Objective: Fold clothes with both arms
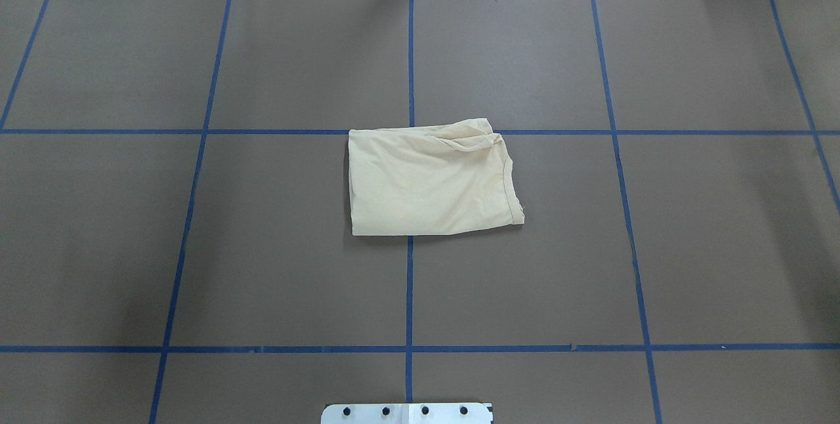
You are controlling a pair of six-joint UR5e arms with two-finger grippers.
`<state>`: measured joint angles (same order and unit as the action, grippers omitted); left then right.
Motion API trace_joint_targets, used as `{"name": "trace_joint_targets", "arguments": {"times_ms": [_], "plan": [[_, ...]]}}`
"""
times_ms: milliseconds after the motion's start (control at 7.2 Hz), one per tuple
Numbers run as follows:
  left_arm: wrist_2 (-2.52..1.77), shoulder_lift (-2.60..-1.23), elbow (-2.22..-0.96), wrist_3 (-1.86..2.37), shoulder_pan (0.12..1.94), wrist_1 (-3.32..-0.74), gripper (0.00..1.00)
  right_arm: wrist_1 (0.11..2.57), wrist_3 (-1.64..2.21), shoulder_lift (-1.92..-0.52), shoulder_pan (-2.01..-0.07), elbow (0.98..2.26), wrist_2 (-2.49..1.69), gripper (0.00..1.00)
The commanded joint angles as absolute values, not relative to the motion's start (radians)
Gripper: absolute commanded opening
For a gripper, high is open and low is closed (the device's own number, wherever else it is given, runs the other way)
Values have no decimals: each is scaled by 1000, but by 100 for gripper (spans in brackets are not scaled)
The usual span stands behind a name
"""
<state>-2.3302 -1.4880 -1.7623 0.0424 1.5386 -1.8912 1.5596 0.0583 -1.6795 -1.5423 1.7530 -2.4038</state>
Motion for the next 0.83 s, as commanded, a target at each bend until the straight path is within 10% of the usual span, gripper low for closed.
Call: {"name": "trace_joint_targets", "arguments": {"times_ms": [0,695], "plan": [[-2330,-1489,-1759,43,1539,-1891,100,1559,58,-1674,-1542,1752,-2404,100],[-2329,-1493,-1767,41,1539,-1891,100,1559,60,-1671,-1542,1761,-2404,100]]}}
